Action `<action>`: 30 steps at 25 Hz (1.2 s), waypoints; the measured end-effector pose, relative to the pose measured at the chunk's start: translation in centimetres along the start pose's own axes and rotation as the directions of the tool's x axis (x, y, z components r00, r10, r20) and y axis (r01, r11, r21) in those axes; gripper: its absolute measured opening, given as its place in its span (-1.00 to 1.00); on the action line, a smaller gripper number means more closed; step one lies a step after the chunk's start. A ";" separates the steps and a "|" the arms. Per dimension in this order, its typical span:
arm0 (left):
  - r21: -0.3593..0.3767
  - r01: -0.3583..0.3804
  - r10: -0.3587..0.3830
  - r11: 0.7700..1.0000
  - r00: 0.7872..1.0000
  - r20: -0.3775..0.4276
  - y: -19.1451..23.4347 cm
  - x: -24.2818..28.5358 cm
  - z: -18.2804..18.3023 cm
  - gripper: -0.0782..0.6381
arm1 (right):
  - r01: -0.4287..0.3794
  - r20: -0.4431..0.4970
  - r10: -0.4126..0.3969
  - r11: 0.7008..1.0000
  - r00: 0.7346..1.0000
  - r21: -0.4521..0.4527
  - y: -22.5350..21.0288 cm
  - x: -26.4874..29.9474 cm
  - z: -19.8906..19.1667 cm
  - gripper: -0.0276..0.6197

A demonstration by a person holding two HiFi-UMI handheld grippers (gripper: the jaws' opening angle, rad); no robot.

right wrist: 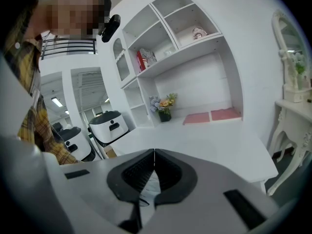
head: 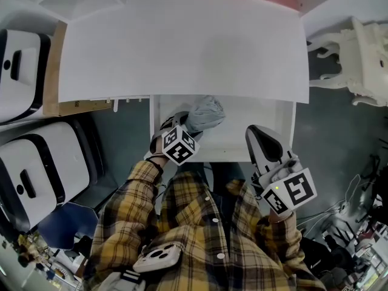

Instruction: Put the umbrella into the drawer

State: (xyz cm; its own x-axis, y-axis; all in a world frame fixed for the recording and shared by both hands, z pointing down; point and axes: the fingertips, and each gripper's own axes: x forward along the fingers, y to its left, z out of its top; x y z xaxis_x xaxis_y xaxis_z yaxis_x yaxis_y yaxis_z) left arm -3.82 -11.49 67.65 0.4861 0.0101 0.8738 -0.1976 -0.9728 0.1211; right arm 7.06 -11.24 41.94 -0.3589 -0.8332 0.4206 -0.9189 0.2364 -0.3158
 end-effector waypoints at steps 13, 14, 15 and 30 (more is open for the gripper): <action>-0.147 -0.028 0.021 0.989 0.998 -0.053 2.4 2.0 -1.4 0.10 | -0.015 -0.027 0.015 1.000 1.000 0.002 -0.2 0.6 -0.5 -0.86; -0.150 -0.033 0.025 0.988 0.998 -0.058 2.5 2.2 -1.5 0.10 | -0.014 -0.028 0.015 1.000 1.000 0.002 -0.2 0.7 -0.5 -0.86; -0.156 -0.038 0.028 0.987 0.998 -0.064 2.7 2.3 -1.6 0.10 | -0.014 -0.028 0.014 1.000 1.000 0.003 -0.2 0.7 -0.5 -0.86; -0.284 -0.038 0.018 0.958 0.997 -0.073 4.5 3.2 -2.7 0.11 | -0.015 -0.026 0.016 1.000 1.000 0.010 -0.3 0.8 -0.7 -0.86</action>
State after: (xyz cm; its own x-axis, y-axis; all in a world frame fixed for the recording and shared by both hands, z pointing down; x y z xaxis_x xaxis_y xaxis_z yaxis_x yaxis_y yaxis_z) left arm -5.46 -15.21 72.26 0.4194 0.0090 0.9078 -0.4496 -0.8666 0.2163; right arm 6.91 -11.64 42.92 -0.3774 -0.8160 0.4379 -0.9116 0.2439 -0.3310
